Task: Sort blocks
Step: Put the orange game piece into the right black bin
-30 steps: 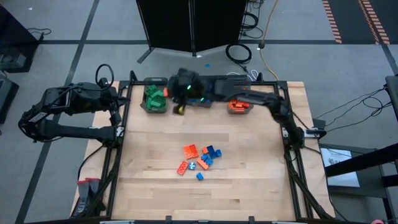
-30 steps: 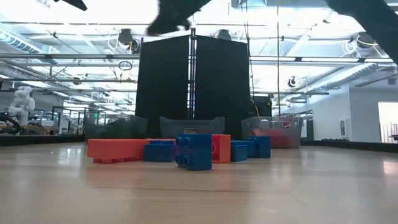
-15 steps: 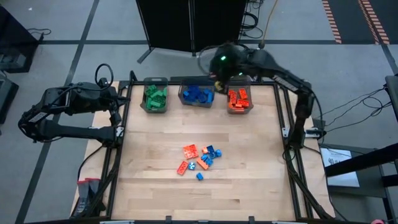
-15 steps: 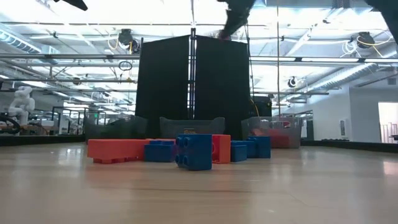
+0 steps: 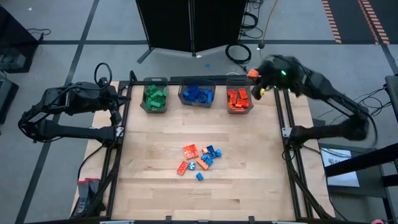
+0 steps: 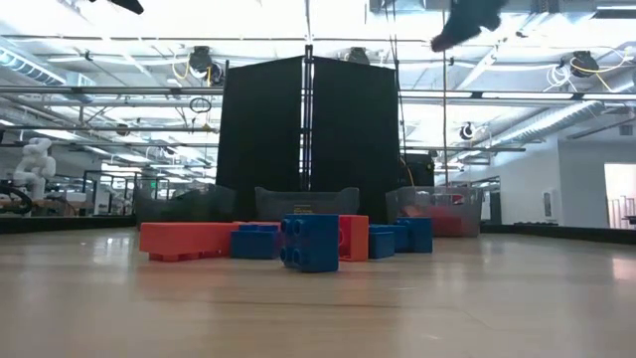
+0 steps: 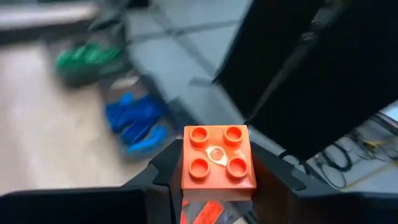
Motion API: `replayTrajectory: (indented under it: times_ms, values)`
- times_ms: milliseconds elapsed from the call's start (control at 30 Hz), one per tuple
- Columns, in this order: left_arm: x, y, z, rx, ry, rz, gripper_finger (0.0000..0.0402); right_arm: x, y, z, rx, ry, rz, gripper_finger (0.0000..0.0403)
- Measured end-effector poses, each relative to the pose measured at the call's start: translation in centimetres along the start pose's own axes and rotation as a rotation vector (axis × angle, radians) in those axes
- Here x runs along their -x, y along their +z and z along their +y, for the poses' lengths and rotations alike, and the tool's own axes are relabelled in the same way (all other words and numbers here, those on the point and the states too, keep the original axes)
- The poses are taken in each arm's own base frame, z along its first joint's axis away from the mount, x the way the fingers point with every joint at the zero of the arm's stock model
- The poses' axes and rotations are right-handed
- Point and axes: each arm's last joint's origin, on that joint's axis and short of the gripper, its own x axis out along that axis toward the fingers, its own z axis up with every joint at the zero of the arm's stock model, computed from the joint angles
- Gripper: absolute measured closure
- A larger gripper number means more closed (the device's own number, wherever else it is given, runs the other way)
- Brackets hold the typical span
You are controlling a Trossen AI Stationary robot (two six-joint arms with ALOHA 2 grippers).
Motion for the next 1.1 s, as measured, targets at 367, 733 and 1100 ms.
replayTrajectory:
  times_ms: [367, 733, 1100]
  values:
    - [0.0, 0.7, 0.0, 0.034, -0.002, -0.064, 0.0402, -10.2, -13.7, 3.7, -0.429, -0.105, -0.188, 0.0284]
    - [-0.2, 0.8, 0.0, 0.045, 0.026, -0.057, 0.0402, -16.6, -19.6, 4.6, -0.56, -0.201, 0.006, 0.0284]
    - [-0.3, 0.8, 0.0, 0.043, 0.029, -0.052, 0.0402, -17.9, -20.6, 5.0, -0.629, -0.209, 0.036, 0.0263]
